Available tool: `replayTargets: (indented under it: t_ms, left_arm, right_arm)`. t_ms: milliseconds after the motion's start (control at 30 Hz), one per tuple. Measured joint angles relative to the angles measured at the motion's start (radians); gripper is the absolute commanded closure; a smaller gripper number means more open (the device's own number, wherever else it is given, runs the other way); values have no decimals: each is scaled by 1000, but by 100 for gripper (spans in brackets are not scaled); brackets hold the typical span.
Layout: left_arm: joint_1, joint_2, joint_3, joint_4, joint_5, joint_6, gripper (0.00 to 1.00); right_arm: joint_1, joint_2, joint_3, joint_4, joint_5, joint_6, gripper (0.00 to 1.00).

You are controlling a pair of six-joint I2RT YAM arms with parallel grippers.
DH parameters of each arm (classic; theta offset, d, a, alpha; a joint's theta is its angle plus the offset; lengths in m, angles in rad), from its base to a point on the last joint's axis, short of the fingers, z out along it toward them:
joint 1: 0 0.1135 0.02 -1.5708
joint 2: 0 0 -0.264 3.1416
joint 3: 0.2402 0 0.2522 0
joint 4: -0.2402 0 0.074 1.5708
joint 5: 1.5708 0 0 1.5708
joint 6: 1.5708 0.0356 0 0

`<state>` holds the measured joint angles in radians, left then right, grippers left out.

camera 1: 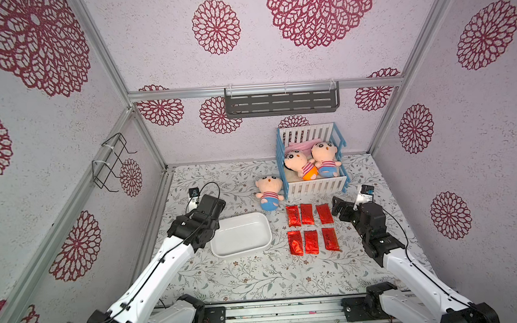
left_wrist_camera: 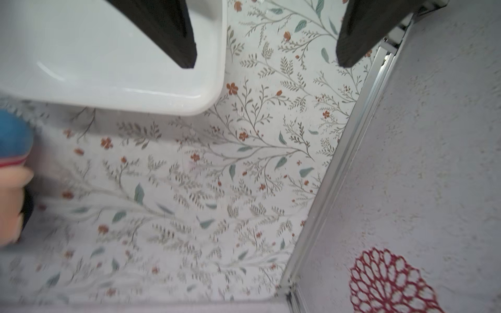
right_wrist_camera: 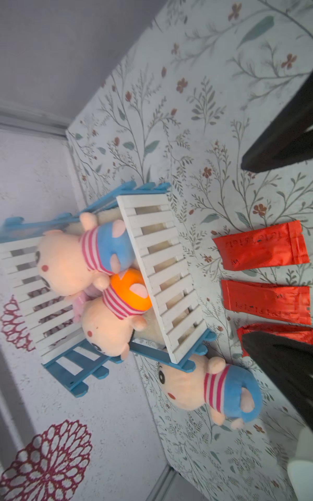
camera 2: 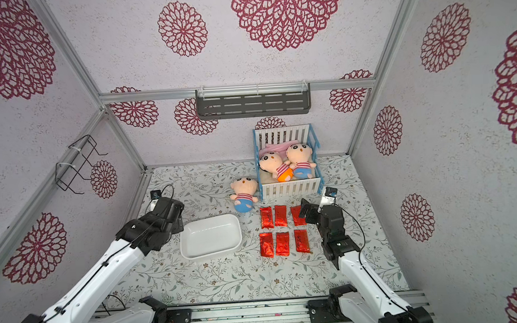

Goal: Take the tea bags out of the storage box
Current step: Place the storage box at the center of the board, then reset both arms

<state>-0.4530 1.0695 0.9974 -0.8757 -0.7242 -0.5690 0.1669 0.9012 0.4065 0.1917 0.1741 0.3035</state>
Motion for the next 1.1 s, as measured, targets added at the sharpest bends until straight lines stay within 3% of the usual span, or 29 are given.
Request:
replayTargets:
  t_ms: [133, 300, 433, 633, 833, 1100]
  left_arm:
    - [0, -121, -230, 280, -97, 101, 8]
    - [23, -86, -487, 684, -189, 309, 5]
    - [155, 22, -578, 961, -156, 409, 5]
    - [324, 249, -621, 1324, -2, 523, 5]
    - [391, 390, -540, 1450, 155, 607, 9]
    - [405, 334, -576, 1530, 269, 606, 6]
  right_arm:
    - [-1, -35, -183, 239, 120, -89, 1]
    - [-1, 51, -299, 462, 206, -157, 1]
    - [-2, 228, -312, 647, 231, -192, 1]
    - [-37, 463, -305, 983, 234, -243, 2]
    - [-69, 641, -297, 1181, 146, -269, 3]
    - [-77, 649, -264, 1229, 107, -275, 3]
